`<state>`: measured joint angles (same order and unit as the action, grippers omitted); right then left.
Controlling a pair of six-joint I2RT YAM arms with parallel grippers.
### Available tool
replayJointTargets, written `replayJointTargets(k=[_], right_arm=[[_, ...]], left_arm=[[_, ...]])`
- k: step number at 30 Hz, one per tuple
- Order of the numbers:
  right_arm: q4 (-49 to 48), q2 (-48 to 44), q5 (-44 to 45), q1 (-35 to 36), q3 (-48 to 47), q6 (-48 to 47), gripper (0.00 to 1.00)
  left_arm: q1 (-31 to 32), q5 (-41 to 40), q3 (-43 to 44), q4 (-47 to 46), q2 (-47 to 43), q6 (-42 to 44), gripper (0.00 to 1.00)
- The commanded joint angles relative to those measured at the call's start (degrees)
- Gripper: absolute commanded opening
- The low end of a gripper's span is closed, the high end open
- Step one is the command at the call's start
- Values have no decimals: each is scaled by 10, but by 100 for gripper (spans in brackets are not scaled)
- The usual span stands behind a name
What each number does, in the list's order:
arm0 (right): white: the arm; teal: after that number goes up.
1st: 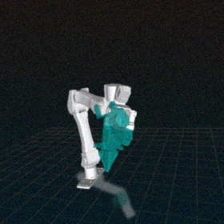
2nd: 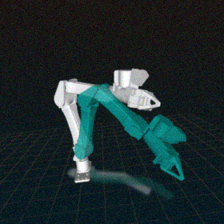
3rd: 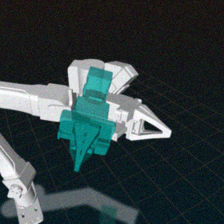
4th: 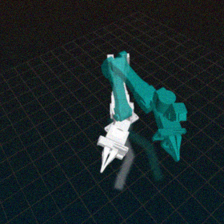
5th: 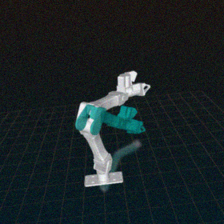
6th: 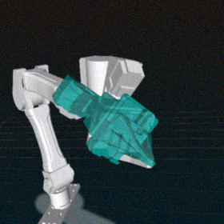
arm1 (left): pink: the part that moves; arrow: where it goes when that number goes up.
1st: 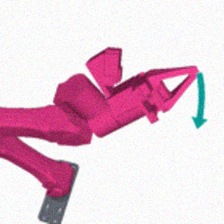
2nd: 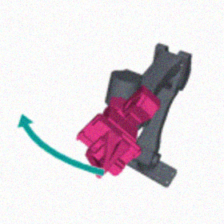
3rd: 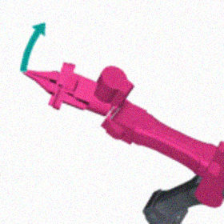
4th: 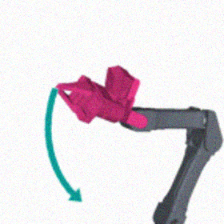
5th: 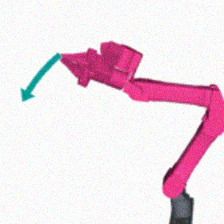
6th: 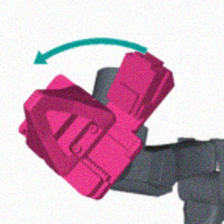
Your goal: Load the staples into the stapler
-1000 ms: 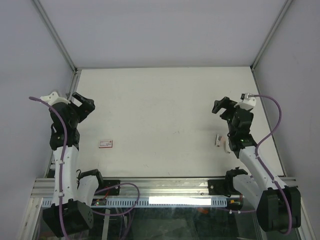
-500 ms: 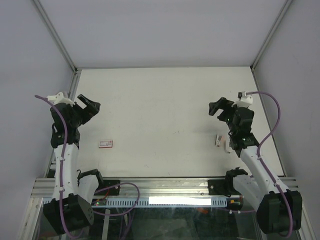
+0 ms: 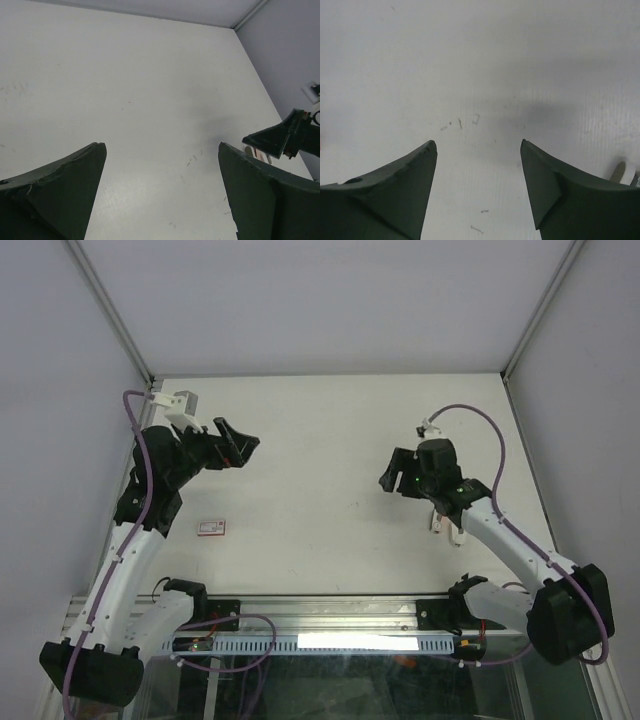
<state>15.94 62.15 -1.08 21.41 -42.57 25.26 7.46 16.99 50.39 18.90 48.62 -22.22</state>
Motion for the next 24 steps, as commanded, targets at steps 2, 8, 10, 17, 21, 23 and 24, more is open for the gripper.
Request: replayJointTargets(k=[2, 8, 10, 17, 21, 23, 24], right_arm=[[144, 20, 117, 63, -14, 81, 69], [194, -18, 200, 63, 8, 132, 69], [199, -32, 221, 58, 15, 150, 69], [209, -77, 187, -30, 50, 167, 75], [228, -79, 192, -52, 62, 177, 77], [248, -79, 222, -52, 62, 192, 78], [249, -80, 232, -52, 66, 194, 78]], left_arm=[[32, -21, 23, -20, 26, 56, 99], [29, -97, -14, 0, -33, 83, 99], [29, -101, -19, -5, -43, 82, 99], [28, -116, -18, -4, -45, 83, 99], [27, -107, -18, -4, -38, 78, 99], [27, -102, -18, -3, -33, 76, 99], [27, -100, -18, -3, -32, 76, 99]])
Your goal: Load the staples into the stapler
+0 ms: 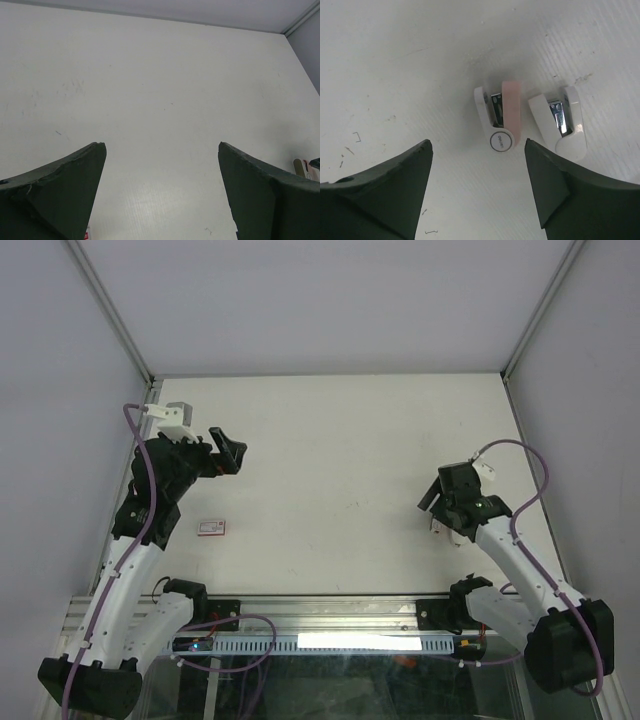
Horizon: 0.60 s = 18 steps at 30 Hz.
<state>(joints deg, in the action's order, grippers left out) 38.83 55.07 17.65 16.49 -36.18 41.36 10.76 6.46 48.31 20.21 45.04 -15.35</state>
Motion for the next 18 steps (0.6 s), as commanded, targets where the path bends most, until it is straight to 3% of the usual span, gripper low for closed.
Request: replayJointTargets(k=[1, 18], right_arm=[[14, -11, 48, -3, 8, 33, 78], [-56, 80, 17, -7, 35, 17, 66]], left_arm=[[-6, 8, 3, -17, 5, 6, 99], [-5, 17, 0, -16, 11, -3, 99]])
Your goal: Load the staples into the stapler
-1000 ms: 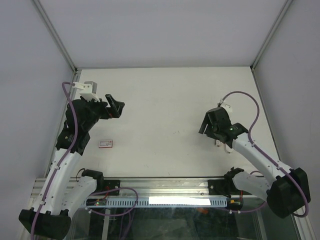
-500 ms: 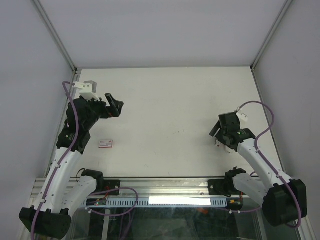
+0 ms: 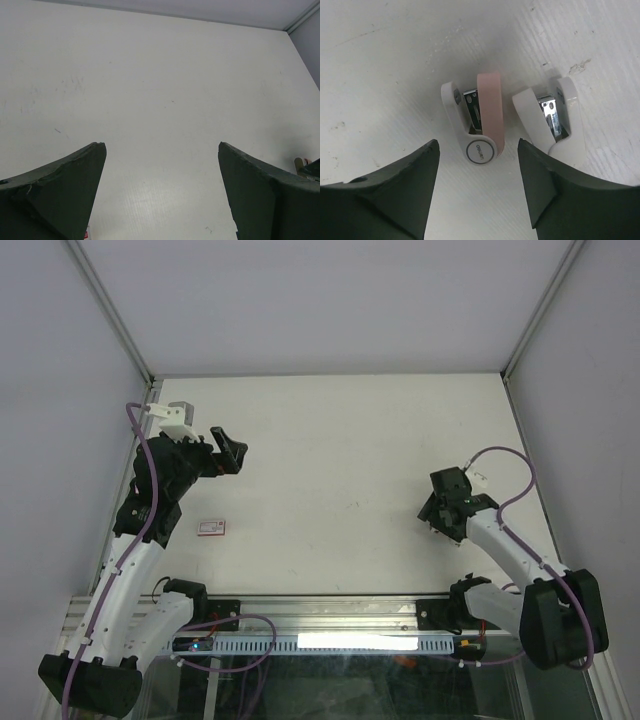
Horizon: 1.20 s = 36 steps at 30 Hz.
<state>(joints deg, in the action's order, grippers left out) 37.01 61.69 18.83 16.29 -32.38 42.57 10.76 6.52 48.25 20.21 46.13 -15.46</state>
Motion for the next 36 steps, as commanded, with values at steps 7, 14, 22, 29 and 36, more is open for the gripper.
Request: replayJointTargets(k=[7, 14, 22, 29, 36], right_arm=[[-60, 46, -1, -9, -3, -11, 61], [-78, 63, -21, -11, 4, -16, 51], [-86, 69, -57, -11, -6, -49, 23], [-123, 8, -136, -1, -9, -123, 0], [-256, -98, -240, 104, 6, -220, 0]], left_arm=[[-5, 22, 1, -17, 4, -4, 99], [-6, 23, 1, -17, 5, -4, 99], [-6, 22, 0, -17, 7, -5, 99], [-5, 41, -10, -26, 12, -43, 95], [57, 89, -79, -119, 2, -167, 89]])
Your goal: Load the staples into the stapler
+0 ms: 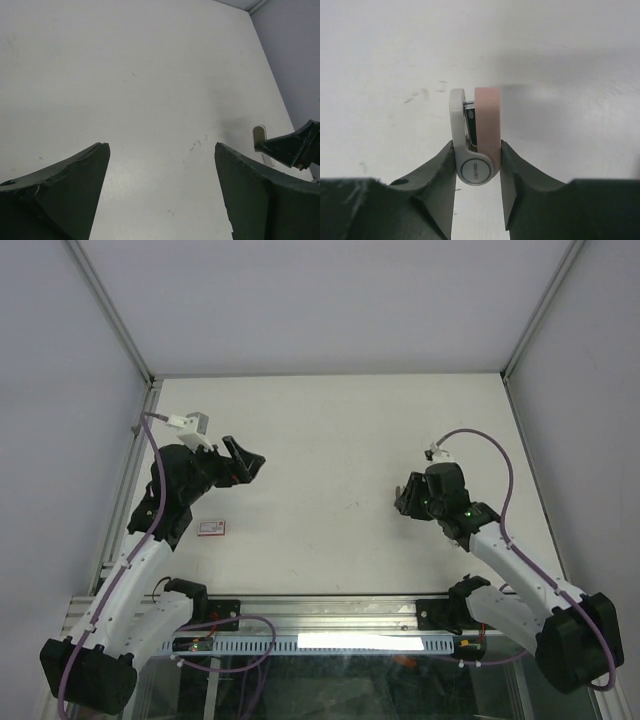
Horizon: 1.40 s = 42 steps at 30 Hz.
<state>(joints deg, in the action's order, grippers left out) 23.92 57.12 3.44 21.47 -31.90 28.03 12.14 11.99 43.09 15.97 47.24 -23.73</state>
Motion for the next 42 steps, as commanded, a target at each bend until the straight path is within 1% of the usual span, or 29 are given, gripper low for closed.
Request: replayJointTargets(k=[1, 5, 8, 10, 14, 17, 19, 22, 24, 26, 33, 38, 40, 42], right_arm=[[-149, -60, -104, 69, 4, -86, 0], [-224, -67, -136, 134, 2, -143, 0], [-265, -59, -120, 196, -1, -185, 0], [-290, -51, -109, 226, -2, -204, 0], [-327, -32, -104, 276, -7, -213, 0], [-331, -12, -104, 301, -20, -213, 0], [-336, 0, -104, 311, -25, -213, 0], [-342, 14, -104, 320, -29, -213, 0], [-348, 21, -104, 323, -30, -213, 0], [-351, 28, -104, 325, -31, -213, 0], [-359, 39, -104, 328, -34, -213, 0], [-362, 33, -104, 328, -32, -213, 0], [-365, 31, -46, 329, -31, -241, 0], [-366, 30, -39, 329, -31, -241, 0]], left_arm=[[60, 36, -27, -81, -4, -94, 88], [146, 46, 3, -82, 41, -116, 88], [196, 53, 18, -92, 69, -142, 88], [225, 52, 16, -110, 79, -163, 89], [259, 48, -8, -155, 87, -203, 88], [271, 42, -25, -181, 94, -223, 84], [281, 39, -30, -191, 104, -229, 82], [294, 35, -28, -193, 123, -232, 73], [301, 29, -30, -193, 134, -236, 70], [306, 23, -31, -192, 143, -239, 65], [319, -32, -39, -171, 159, -244, 66], [325, -37, -40, -164, 163, -245, 64], [327, -40, -42, -163, 162, -248, 59], [328, -43, -44, -164, 161, -253, 58]])
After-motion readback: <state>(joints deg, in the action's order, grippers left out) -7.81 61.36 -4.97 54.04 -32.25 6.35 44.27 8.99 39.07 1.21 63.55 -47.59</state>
